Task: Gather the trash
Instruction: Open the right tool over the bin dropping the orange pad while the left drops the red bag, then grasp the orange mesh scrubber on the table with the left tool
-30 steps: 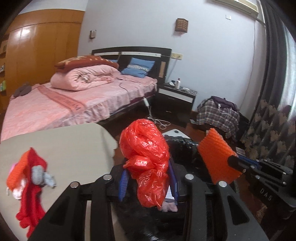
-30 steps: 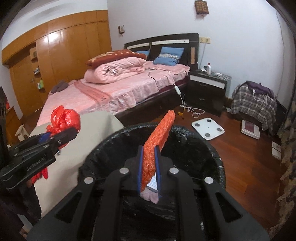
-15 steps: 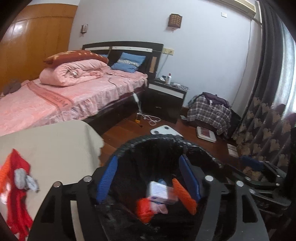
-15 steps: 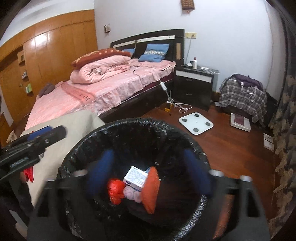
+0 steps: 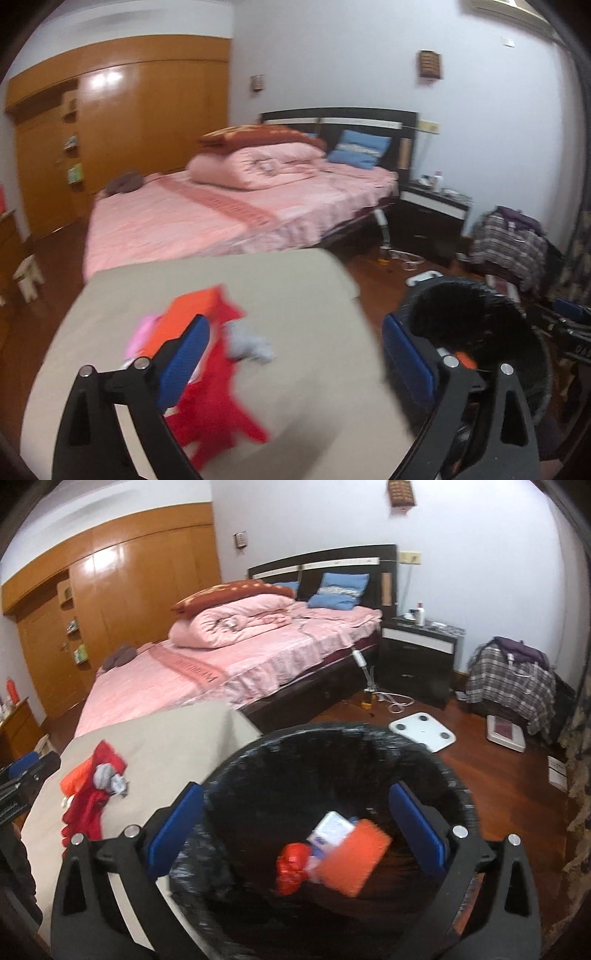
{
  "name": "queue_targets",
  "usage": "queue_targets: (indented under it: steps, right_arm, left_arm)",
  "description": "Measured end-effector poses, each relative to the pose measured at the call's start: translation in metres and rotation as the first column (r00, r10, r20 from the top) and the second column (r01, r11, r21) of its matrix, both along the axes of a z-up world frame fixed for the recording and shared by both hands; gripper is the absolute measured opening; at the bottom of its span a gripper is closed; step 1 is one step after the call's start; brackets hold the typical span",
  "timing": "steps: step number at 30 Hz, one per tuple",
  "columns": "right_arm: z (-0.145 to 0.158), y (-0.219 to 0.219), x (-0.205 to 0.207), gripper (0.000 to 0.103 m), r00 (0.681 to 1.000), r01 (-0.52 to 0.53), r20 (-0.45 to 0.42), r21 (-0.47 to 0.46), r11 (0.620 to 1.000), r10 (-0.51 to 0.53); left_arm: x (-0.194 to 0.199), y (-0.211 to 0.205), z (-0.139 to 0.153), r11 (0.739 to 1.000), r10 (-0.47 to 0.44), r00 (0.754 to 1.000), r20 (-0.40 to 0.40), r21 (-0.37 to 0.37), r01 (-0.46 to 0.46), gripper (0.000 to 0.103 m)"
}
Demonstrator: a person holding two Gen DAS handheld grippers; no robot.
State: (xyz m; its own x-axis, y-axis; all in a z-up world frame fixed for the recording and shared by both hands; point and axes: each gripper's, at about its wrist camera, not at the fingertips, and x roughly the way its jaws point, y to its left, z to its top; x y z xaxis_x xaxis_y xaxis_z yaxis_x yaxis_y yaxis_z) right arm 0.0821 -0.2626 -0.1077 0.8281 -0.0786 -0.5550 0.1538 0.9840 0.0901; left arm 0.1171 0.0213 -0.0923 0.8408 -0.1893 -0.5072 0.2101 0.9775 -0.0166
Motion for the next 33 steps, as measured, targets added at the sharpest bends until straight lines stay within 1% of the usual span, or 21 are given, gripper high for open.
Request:
queue_targets:
  steps: [2, 4, 7, 12, 14, 18, 22, 29, 33]
  right_arm:
    - [0.000, 0.015, 0.007, 0.098, 1.000, -0.031, -0.004, 0.004, 1.000, 0.031]
    - [0.000, 0.032, 0.013, 0.098, 0.998, -0.063, -0.005, -0.001, 0.998, 0.063]
    - [0.001, 0.056, 0.023, 0.098, 0.994, -0.109, 0.000, -0.012, 0.994, 0.109]
    - [0.002, 0.091, 0.040, 0.098, 0.986, -0.169, -0.001, -0.025, 0.985, 0.169]
    - [0.001, 0.104, 0.050, 0.098, 0.982, -0.189, -0.004, -0.025, 0.982, 0.189]
    - [0.000, 0.124, 0.069, 0.098, 0.976, -0.218, -0.012, -0.033, 0.975, 0.217]
    - [-0.003, 0.139, 0.088, 0.098, 0.973, -0.232, -0.021, -0.033, 0.972, 0.231]
    - [-0.013, 0.149, 0.116, 0.098, 0.970, -0.238, -0.051, -0.025, 0.971, 0.237]
    - [-0.020, 0.152, 0.127, 0.098, 0.970, -0.236, -0.070, -0.020, 0.971, 0.235]
  left_arm:
    - [-0.003, 0.024, -0.005, 0.998, 0.057, 0.998, -0.008, 0.007, -0.057, 0.092]
    - [-0.007, 0.040, -0.009, 0.996, 0.093, 0.996, -0.010, 0.009, -0.093, 0.092]
    - [-0.008, 0.070, -0.015, 0.987, 0.161, 0.987, -0.020, 0.007, -0.161, 0.092]
    - [-0.002, 0.100, -0.025, 0.975, 0.223, 0.974, -0.036, 0.001, -0.223, 0.091]
    - [0.004, 0.107, -0.030, 0.971, 0.237, 0.971, -0.043, -0.001, -0.237, 0.089]
    - [0.018, 0.111, -0.040, 0.970, 0.241, 0.969, -0.061, -0.003, -0.241, 0.085]
    - [0.043, 0.108, -0.049, 0.973, 0.231, 0.970, -0.080, -0.003, -0.232, 0.082]
    - [0.089, 0.098, -0.069, 0.980, 0.199, 0.973, -0.119, 0.025, -0.197, 0.080]
    - [0.110, 0.097, -0.083, 0.983, 0.183, 0.969, -0.164, 0.030, -0.181, 0.075]
